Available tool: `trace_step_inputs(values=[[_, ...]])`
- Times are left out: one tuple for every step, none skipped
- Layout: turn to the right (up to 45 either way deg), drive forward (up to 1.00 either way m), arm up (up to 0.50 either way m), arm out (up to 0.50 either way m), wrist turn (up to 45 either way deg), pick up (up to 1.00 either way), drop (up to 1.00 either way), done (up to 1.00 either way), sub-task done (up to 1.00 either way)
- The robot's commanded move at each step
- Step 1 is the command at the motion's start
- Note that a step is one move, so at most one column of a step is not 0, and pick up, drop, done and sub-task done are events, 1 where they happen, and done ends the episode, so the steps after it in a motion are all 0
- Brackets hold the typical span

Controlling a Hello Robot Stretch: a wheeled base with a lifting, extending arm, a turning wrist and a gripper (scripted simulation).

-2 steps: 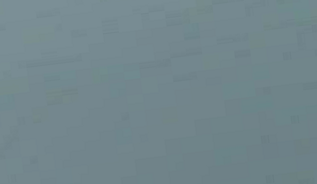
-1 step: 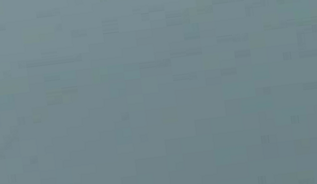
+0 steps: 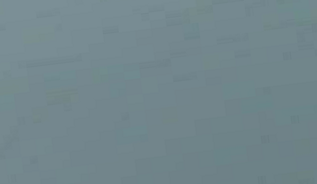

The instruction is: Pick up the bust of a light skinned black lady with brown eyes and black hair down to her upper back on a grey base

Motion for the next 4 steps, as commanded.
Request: trace_step_inputs(values=[[0.0,0.00,0.00,0.00,45.0,0.00,0.00,0.00,0.00],[0.0,0.00,0.00,0.00,45.0,0.00,0.00,0.00,0.00],[0.0,0.00,0.00,0.00,24.0,0.00,0.00,0.00,0.00],[0.0,0.00,0.00,0.00,0.0,1.00,0.00,0.00,0.00]])
